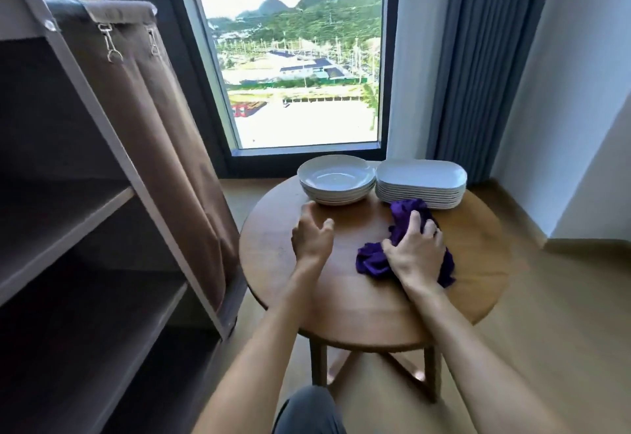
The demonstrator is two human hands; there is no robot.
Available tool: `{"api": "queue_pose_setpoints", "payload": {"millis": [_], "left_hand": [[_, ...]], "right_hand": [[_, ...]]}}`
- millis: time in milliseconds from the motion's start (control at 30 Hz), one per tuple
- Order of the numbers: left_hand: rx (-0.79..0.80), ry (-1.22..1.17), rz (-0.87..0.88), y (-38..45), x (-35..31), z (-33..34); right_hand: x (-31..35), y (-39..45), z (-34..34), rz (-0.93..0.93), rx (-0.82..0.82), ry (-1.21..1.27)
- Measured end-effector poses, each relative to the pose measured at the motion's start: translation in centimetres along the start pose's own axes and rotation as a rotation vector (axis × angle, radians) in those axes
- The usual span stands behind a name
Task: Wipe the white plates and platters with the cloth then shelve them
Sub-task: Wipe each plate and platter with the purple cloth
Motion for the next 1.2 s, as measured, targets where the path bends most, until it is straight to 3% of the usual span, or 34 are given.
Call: {"api": "queue_pose_setpoints", "payload": {"millis": [200,300,633,800,933,1200], "left_hand": [[-0.168,-0.198,-0.3,7.9,-0.2,2.2],[-0.182,-0.175,-0.392,11.4,0.2,3.1],[-0.14,0.172,-0.284,15.9,-0.2,3.4],[-0.183,0.192,-0.193,16.0,-1.7,3.0],[-0.156,-0.025,-0.222,16.4,-2.9,3.5],[-0.021,-0.63,-0.489,11.8,-3.4,1.6]], "right_hand": [[0.6,1.9,1.1,-0.071,-0.062,-0.063],[0.4,3.3,1.5,-0.072,-0.081,-0.067],[0.4,4.6,2.2,-0.053,-0.105,-0.071],[0.4,4.4,2.3,-0.072,-0.134,-0.091],[0.5,4.4,2.4,-0.079,-0.128,-0.105],[0.4,4.5,2.1,-0.048,-0.196,0.018]]}}
Point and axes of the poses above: each hand's wrist, its own y-axis towards the middle knuckle, its own z-axis out of the palm, x = y × z, the point moved 5 cm from there along y, towards the middle knuckle, and after that the axes turned 4 degrees about -x, right-handed, at the moved point
